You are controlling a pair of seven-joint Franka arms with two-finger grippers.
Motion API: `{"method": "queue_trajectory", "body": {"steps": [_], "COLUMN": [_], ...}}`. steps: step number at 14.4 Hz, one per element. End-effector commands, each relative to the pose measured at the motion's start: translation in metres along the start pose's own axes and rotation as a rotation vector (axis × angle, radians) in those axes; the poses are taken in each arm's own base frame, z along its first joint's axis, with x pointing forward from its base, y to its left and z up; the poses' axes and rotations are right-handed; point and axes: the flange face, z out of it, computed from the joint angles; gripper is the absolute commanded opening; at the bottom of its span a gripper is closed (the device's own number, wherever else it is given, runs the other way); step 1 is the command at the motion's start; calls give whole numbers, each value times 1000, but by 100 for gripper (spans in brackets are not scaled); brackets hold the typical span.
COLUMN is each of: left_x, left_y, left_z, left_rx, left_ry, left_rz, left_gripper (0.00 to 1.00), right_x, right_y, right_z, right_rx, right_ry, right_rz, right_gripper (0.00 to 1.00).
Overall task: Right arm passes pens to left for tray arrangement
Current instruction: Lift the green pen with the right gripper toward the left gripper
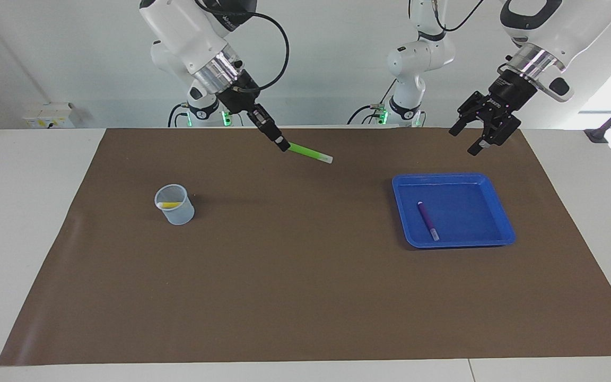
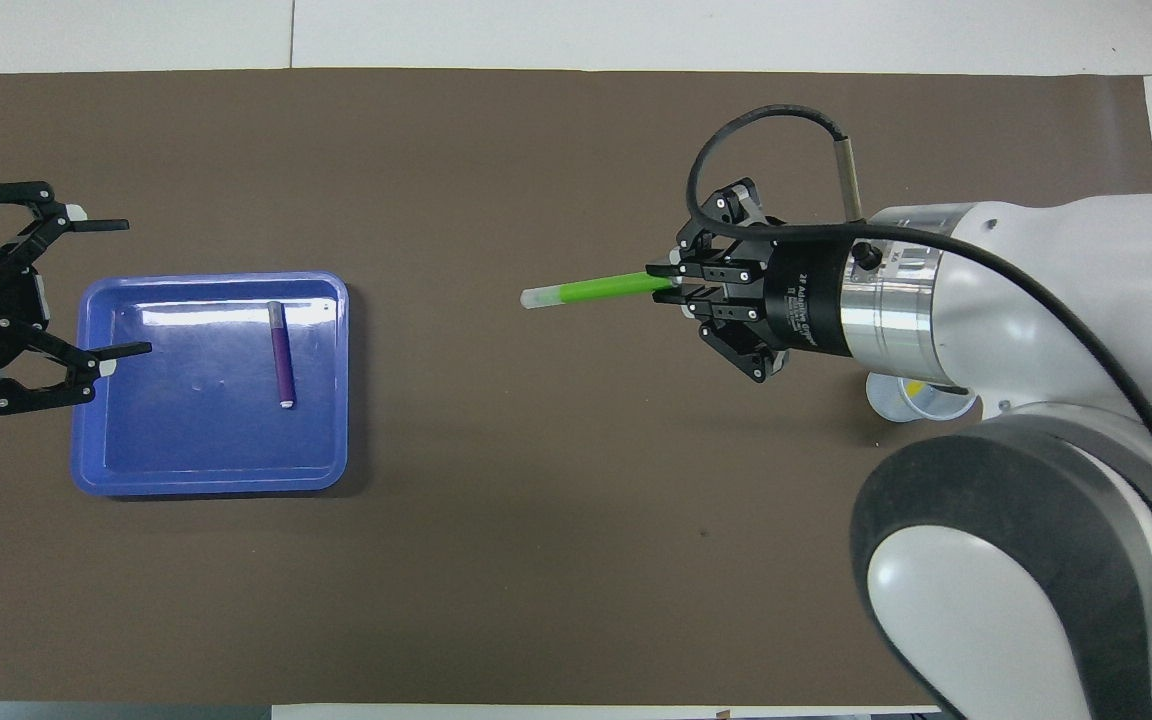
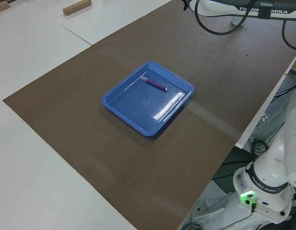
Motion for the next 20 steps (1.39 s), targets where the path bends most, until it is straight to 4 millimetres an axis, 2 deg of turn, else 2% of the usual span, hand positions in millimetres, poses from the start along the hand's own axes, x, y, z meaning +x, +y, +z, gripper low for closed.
{"method": "queue_trajectory", "body": {"steps": [1,3,6,8,12,13,14,16,20], "left_x": [-48,-80,-103,-117,-145,-148,-155,-157,-151], "left_y": [-11,-21,-26,-23,-45,-50,-57,-67,-79], "left_z": [12,21,11,1,19,22,24,29,37], "left_rx": [-4,-20,-56,-89,-40,-21,-15,4,7], "left_ry": [97,169,208,231,261,268,275,292,313], "left_rz": [-44,-70,-119,-133,-100,-100,-101,-104,-105], "left_gripper": [96,96,96,96,96,96,96,96,96], "right_x": [-27,-42,-57,-55,-66,-62,-64,-71,-72], "right_y": [-8,-2,4,5,8,6,8,8,10], "right_z": [7,20,27,33,57,61,69,72,75], "right_rx": [5,-22,-42,-54,-45,-42,-48,-30,-36], "right_ry": [-71,-87,-113,-123,-139,-140,-145,-152,-154], "right_rz": [95,139,187,200,206,216,226,228,226], "right_gripper": [0,0,0,0,0,0,0,0,0]}}
